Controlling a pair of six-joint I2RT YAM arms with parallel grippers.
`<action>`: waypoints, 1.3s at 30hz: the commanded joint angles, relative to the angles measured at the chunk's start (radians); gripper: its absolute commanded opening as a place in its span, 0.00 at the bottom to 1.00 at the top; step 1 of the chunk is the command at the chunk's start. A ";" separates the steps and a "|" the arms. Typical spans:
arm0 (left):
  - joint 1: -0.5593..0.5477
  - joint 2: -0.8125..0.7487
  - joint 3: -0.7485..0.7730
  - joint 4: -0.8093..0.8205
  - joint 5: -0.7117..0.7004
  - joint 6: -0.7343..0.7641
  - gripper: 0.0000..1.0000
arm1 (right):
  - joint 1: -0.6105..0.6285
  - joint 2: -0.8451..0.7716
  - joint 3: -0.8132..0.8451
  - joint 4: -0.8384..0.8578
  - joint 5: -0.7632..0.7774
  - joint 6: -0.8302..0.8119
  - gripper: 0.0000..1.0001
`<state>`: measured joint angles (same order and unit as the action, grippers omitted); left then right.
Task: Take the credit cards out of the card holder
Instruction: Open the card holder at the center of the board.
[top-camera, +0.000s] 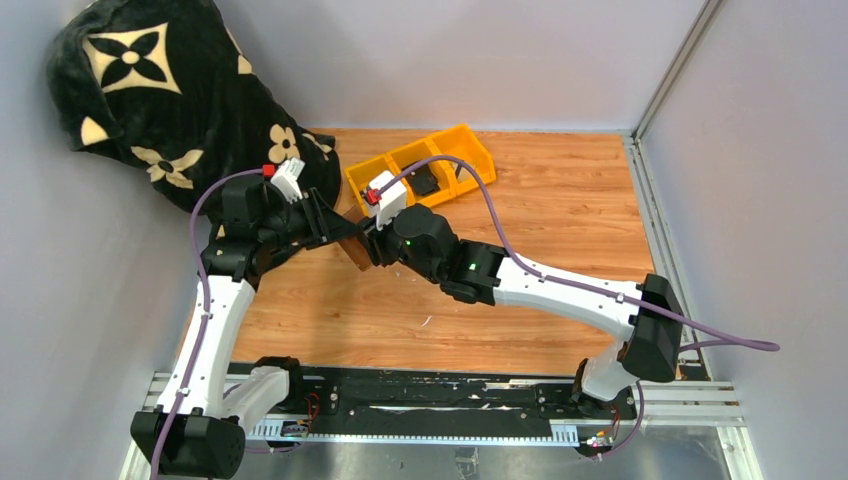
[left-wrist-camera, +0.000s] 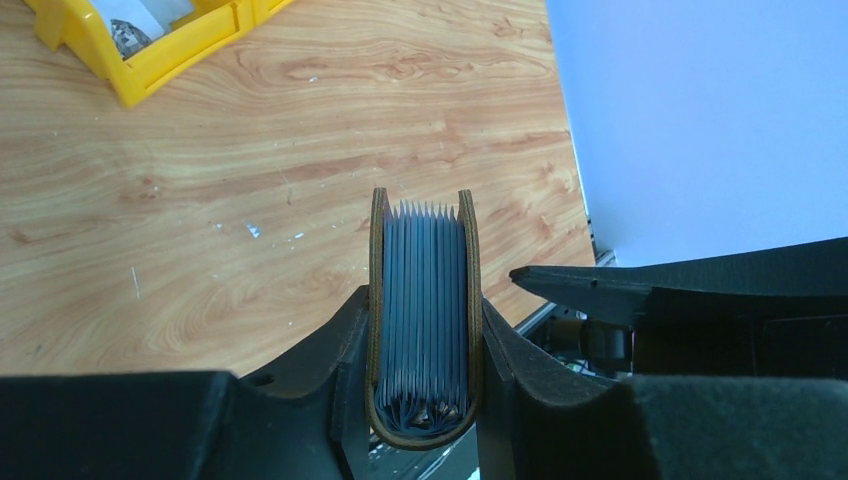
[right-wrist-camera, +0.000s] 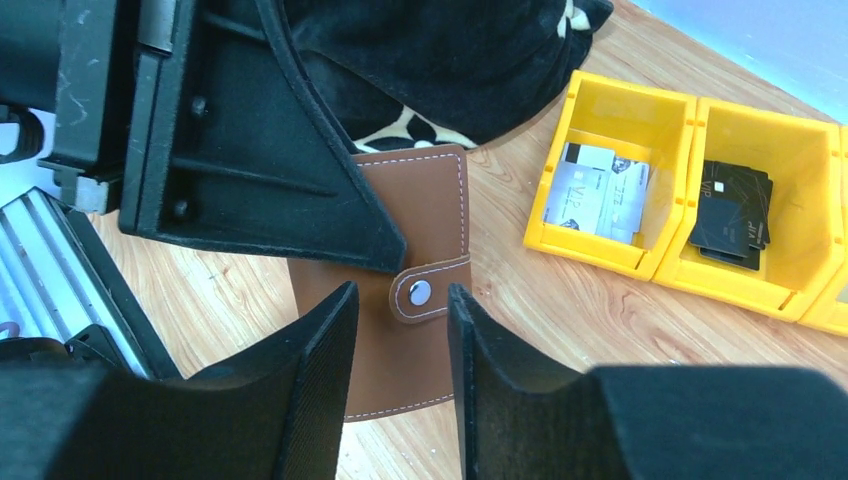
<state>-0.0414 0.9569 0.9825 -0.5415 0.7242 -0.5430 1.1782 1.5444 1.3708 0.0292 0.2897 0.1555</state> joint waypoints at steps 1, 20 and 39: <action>0.001 -0.018 0.031 0.014 0.030 -0.042 0.00 | 0.012 0.018 0.030 -0.018 0.041 -0.031 0.40; 0.001 -0.014 0.067 0.013 0.050 -0.072 0.00 | 0.020 0.052 0.040 -0.074 0.129 -0.099 0.07; 0.001 -0.032 0.097 -0.010 0.086 -0.045 0.00 | -0.033 0.008 0.020 -0.082 0.235 -0.138 0.00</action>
<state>-0.0406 0.9581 1.0195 -0.5598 0.7155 -0.5827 1.2007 1.5673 1.3941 0.0288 0.4156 0.0513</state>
